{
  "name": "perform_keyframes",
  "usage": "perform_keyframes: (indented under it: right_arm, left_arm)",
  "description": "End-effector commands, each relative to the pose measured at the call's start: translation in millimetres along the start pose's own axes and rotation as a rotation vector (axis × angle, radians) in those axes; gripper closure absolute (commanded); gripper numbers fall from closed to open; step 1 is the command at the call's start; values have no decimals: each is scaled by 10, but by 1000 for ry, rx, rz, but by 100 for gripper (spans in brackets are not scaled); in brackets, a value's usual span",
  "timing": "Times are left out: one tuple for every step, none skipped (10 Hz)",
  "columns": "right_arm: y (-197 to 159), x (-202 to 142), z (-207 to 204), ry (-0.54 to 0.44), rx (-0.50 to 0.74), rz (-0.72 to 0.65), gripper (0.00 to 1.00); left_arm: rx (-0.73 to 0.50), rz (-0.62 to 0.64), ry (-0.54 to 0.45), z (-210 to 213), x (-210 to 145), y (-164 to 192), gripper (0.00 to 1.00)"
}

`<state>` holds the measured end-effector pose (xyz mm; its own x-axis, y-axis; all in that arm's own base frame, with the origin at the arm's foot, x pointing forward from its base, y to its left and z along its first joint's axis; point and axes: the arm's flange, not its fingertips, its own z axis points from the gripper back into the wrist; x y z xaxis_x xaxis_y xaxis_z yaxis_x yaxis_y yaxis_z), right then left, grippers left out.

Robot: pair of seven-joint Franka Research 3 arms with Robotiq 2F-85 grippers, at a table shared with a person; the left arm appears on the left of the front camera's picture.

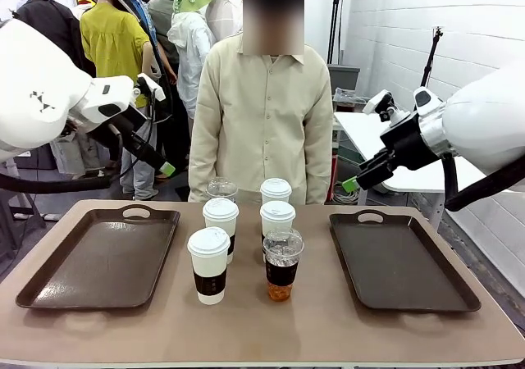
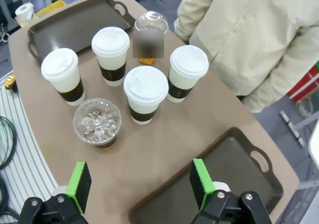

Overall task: Distribute the coffee onto the tray.
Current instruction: Pick up one iced Americano and place it on the right Handle tray.

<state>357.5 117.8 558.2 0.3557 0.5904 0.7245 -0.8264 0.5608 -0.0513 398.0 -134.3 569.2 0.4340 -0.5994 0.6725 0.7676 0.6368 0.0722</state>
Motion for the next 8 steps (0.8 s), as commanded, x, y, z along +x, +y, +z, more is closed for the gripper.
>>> perform_keyframes:
  right_arm:
    - [-46,-122,-71,-60,40,12,0]
    - [-64,-133,-90,-67,51,11,0]
    - [-71,-134,-106,-66,54,10,0]
    - [-66,-114,-138,-55,45,2,0]
    - [-51,-97,-160,-33,9,-13,0]
    - [-53,-85,-29,-32,36,-7,0]
    - [-53,-85,-29,-32,36,-7,0]
    - [-53,-85,-29,-32,36,-7,0]
  left_arm:
    - [-60,-51,-64,92,-152,-2,0]
    - [-85,-65,-82,139,-174,-10,0]
    - [-91,-72,-85,161,-182,-21,0]
    - [-89,-67,-82,174,-180,-26,0]
    - [-53,-42,-67,161,-181,-14,0]
    - [-51,-57,-63,199,-117,-47,0]
    - [-51,-57,-63,199,-117,-47,0]
    - [-51,-57,-63,199,-117,-47,0]
